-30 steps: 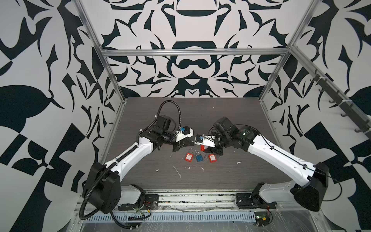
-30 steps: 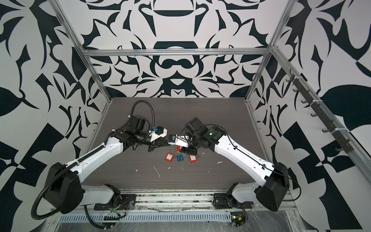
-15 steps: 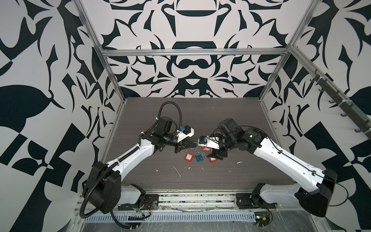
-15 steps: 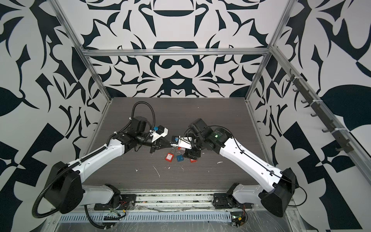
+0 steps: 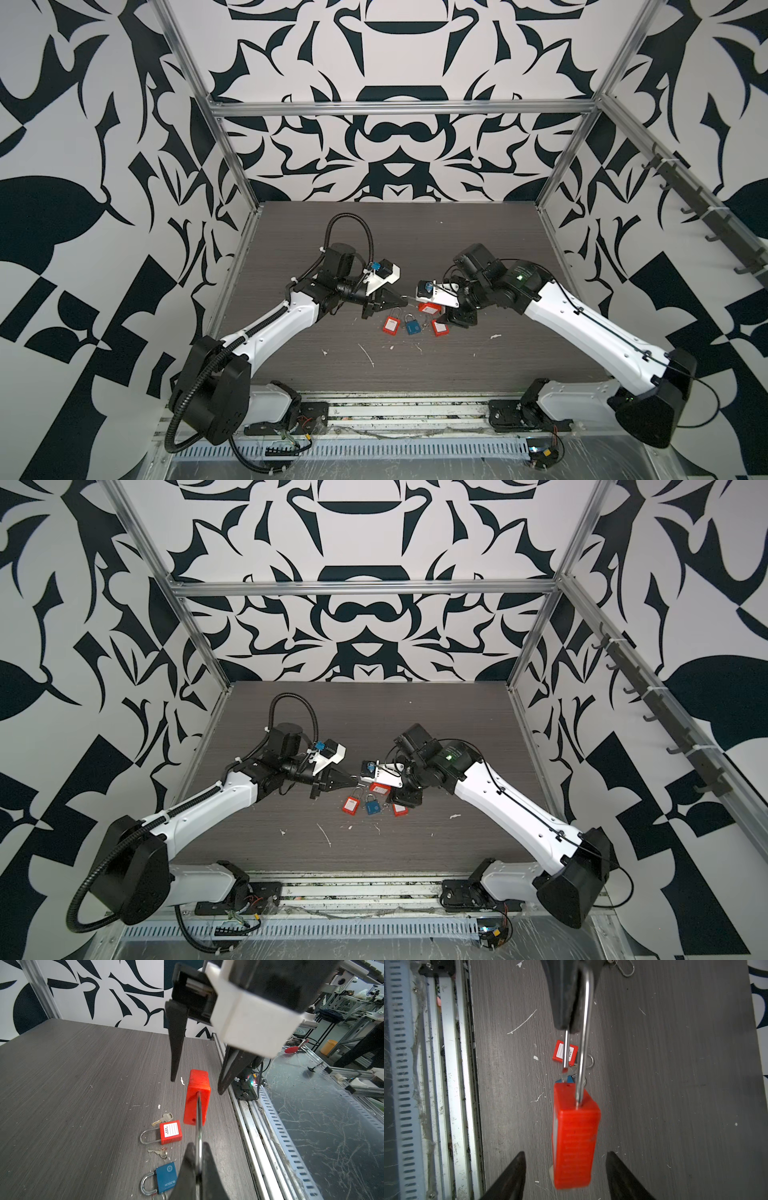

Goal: Lock with the key

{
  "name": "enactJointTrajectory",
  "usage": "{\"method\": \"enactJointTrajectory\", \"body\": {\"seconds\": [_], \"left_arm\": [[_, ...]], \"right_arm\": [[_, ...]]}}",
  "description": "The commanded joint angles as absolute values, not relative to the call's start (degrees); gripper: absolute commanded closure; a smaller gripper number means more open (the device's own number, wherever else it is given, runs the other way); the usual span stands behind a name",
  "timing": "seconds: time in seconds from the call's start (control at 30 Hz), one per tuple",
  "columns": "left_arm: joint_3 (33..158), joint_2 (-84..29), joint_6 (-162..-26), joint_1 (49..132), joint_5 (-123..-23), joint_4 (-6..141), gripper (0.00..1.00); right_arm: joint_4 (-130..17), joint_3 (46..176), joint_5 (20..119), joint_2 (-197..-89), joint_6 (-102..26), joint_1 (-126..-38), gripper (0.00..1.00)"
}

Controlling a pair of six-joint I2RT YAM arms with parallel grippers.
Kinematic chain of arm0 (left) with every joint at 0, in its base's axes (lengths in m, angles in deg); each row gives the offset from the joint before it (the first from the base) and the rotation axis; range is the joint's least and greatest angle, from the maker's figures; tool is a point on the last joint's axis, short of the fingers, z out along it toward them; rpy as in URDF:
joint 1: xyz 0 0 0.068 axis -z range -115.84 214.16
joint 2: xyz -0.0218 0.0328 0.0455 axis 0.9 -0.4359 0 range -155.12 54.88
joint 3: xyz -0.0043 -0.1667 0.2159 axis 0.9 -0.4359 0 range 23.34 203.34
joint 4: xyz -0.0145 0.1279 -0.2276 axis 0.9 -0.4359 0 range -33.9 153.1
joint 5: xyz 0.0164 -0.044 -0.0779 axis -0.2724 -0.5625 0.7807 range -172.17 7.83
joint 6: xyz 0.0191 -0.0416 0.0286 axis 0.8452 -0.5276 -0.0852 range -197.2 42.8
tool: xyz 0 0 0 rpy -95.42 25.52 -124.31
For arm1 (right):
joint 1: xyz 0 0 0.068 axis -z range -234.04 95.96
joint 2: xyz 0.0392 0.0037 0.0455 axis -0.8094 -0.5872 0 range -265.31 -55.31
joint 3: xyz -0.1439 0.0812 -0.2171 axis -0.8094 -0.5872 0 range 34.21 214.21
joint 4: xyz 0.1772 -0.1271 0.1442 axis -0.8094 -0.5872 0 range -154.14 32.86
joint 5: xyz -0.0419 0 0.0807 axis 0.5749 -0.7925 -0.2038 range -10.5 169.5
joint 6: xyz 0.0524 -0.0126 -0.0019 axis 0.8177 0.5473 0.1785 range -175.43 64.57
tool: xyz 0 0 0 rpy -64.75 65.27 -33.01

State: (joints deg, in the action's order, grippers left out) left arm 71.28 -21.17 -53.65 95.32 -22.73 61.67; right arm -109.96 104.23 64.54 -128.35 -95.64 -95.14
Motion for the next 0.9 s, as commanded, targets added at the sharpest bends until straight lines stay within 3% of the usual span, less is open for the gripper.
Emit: {"method": "enactJointTrajectory", "body": {"seconds": [0.0,0.27,0.43,0.67,0.7,0.73,0.77,0.87], "left_arm": [[70.4,-19.8,-53.9,95.6,-20.2,63.3,1.0],[70.6,-19.7,-53.1,96.5,-20.8,63.1,1.0],[70.5,-18.7,-52.6,96.9,-20.7,62.8,1.0],[70.9,-18.6,-51.1,97.2,-21.3,60.8,1.0],[71.2,-18.6,-50.5,97.3,-21.9,59.9,0.97],[71.6,-18.6,-49.7,97.4,-23.0,58.8,0.83],[72.0,-18.6,-48.7,97.7,-24.8,57.6,0.76],[73.9,-16.7,-45.5,98.3,-27.7,53.5,0.67]], "right_arm": [[-109.0,106.9,62.0,-128.4,-95.9,-95.1,0.42],[-107.6,107.0,58.5,-129.1,-95.5,-95.1,0.57],[-108.0,106.7,57.6,-128.7,-95.8,-95.1,0.74],[-109.2,107.0,58.5,-128.5,-96.6,-95.1,0.87],[-109.4,107.2,58.4,-128.5,-96.6,-95.1,0.89],[-109.7,107.4,58.5,-128.5,-96.6,-95.1,0.89],[-110.1,107.5,58.6,-128.5,-96.6,-95.1,0.9],[-111.4,107.9,58.7,-128.7,-96.9,-95.0,0.92]]}}
